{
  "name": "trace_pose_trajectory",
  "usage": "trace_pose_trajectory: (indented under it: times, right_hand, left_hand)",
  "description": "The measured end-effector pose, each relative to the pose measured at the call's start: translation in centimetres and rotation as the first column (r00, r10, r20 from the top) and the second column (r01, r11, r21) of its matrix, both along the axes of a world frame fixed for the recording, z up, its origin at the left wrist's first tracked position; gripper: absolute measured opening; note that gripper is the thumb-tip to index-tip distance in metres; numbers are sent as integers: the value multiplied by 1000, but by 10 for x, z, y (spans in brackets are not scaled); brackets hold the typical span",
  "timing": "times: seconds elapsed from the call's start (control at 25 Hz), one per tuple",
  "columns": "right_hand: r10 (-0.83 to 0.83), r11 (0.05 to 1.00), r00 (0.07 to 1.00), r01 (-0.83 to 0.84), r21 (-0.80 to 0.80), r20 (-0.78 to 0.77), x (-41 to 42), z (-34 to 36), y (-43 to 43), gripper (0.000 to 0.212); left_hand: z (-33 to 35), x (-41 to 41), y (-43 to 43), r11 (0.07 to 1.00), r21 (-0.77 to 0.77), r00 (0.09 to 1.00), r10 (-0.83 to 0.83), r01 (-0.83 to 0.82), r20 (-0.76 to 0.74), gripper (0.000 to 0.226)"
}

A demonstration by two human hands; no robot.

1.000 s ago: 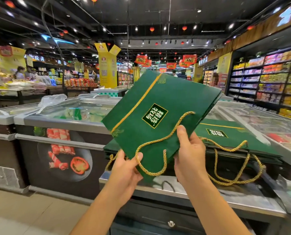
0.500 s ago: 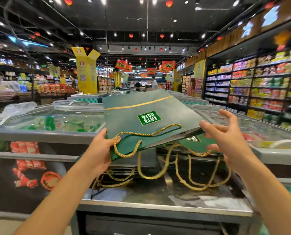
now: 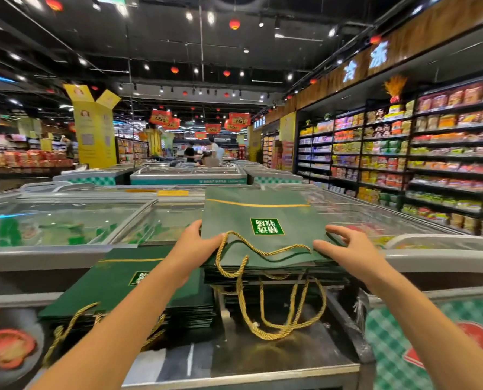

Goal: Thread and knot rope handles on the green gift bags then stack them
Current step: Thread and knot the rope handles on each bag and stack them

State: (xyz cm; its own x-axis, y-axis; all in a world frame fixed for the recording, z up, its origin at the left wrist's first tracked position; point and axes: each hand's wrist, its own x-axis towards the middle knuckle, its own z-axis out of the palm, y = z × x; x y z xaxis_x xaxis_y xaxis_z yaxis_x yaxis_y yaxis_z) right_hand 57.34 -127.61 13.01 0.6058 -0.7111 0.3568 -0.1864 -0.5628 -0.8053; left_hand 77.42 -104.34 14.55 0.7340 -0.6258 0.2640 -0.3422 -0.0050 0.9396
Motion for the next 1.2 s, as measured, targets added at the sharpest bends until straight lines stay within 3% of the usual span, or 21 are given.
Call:
trace_pose_trajectory:
  times: [0.24,0.4,0.52,0.6,0.68,0.8,0.88,0.96,1.08,1.2]
  right_hand:
    - [-34,997,990,24,-76,-139,4,-21,-14,63]
    - [-63,992,983,43,-116,-171,6,-24,-18,58]
    - [-50,990,972,19,-136,-228,6,-23,-22,58]
    - [-26,987,954,-22,-156,-297,6,-16,-25,67]
    - [-30,972,942,-50,-229,-335,9,-3,-27,73]
    - [-26,936,932,-105,-336,-363,37,17,-31,74]
    - [-35,896,878,-184,-403,-478,71,22,-40,77]
    - [-42,882,798,-253,-397,-601,102,17,-49,84]
    - [-13,907,698,-294,-302,-716,126,-3,-63,93]
    - [-14,914,642,-303,-270,-767,134,-27,-70,96]
  left_hand:
    - [-9,0,-13,988,146,998,-43,50,-52,44]
    - [-20,8,-19,975,219,999,-20,30,-46,76]
    - [-25,19,-20,956,294,999,-3,14,-37,74]
    - [-25,31,-19,927,373,999,28,-40,39,76]
    - [-15,43,-20,907,396,970,54,-147,235,70]
    - [12,51,-43,889,390,848,-4,-239,530,62]
    - [25,57,-74,816,510,733,-167,-272,659,66]
    - [21,69,-103,691,644,658,-321,-329,681,70]
    - [-6,88,-124,572,761,692,-415,-307,591,74]
    - [-36,94,-131,534,788,706,-427,-307,565,72]
